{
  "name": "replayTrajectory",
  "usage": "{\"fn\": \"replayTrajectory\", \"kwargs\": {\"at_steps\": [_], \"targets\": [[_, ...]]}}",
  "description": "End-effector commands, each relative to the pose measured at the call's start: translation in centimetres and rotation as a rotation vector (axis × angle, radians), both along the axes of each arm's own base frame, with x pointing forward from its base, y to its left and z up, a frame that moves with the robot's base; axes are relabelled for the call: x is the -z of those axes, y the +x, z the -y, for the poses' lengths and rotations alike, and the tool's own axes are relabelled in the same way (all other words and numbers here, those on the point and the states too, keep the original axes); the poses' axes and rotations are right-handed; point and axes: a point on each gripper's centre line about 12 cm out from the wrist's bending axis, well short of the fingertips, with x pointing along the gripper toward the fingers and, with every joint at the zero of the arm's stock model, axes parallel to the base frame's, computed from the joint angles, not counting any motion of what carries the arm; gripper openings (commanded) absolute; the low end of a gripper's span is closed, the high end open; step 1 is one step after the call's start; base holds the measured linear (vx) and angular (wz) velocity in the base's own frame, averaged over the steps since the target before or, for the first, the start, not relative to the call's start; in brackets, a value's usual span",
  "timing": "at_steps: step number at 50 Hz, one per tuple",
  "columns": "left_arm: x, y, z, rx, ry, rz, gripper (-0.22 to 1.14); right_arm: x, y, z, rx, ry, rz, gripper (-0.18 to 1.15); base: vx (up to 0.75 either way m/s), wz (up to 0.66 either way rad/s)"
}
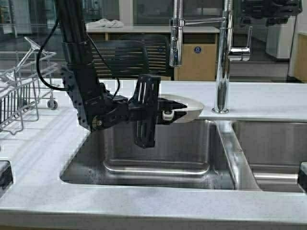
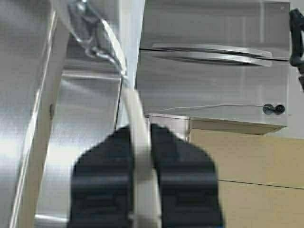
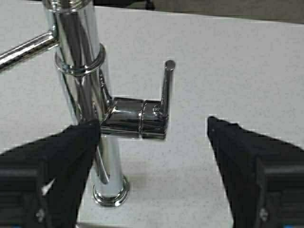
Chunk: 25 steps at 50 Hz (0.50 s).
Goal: Wash the pan
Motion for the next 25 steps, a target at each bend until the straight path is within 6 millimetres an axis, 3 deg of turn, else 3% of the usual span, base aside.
{"fn": "replayTrajectory", "kwargs": {"at_steps": [1, 25], "targets": [[-2.2, 0.6, 0.7, 0.006, -0.042, 0.07, 0.03, -1.3, 1.1, 0.2, 0.002, -0.007, 0.032, 1.0, 0.0, 0.0], [-2.1, 0.7, 0.8, 0.004, -0.044, 0.068, 0.03, 0.8, 5.1, 0.5, 0.009, -0.013, -0.003, 1.0, 0.0, 0.0]]}}
